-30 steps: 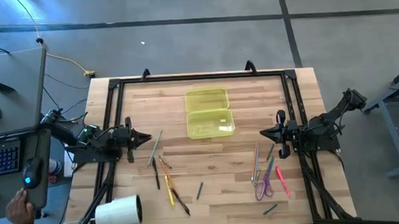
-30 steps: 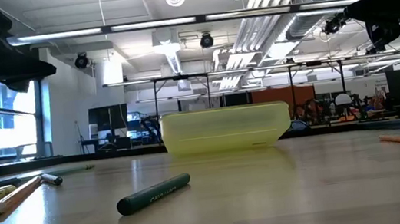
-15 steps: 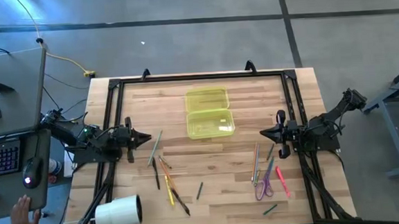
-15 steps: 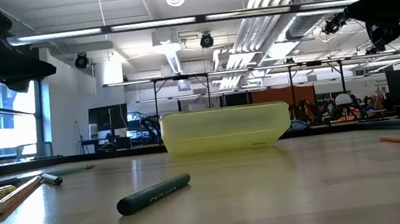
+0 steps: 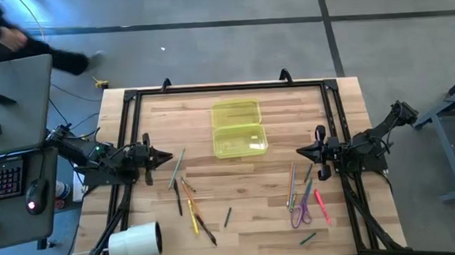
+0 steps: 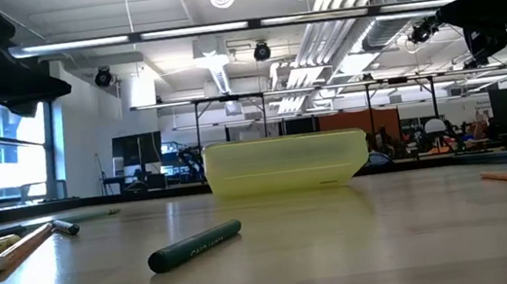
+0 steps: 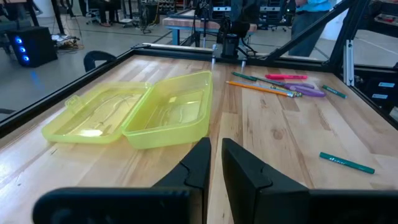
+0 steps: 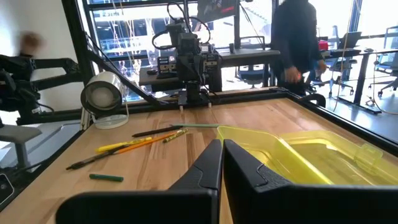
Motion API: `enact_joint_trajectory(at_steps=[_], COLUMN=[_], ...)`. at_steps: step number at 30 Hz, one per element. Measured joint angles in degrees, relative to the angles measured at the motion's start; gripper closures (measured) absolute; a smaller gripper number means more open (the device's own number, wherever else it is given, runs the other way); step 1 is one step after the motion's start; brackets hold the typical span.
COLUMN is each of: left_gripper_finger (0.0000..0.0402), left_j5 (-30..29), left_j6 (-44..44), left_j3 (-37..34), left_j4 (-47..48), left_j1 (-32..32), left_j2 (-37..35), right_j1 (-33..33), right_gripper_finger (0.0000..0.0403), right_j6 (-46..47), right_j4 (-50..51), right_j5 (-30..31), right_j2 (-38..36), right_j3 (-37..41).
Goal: Pick & place school supplies into a supply box
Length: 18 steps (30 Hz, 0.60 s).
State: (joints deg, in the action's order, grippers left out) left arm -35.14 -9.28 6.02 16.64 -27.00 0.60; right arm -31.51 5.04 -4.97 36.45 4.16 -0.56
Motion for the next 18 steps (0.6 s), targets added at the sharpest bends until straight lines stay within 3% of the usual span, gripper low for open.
enact_joint_trajectory(at_steps=[18], left_gripper_finger=[0.0328], left_j5=[-1.14], left_j6=[1.8], left_j3=[0.0], left_j4=[0.03], left_j1=[-0.02], left_j2=[0.0], right_j1=[0.02], right_gripper_finger=[0.0402], right_j6=[0.0], right_j4=[0.0], right_j5=[0.0], right_j2=[-0.01], right_j3=[-0.01])
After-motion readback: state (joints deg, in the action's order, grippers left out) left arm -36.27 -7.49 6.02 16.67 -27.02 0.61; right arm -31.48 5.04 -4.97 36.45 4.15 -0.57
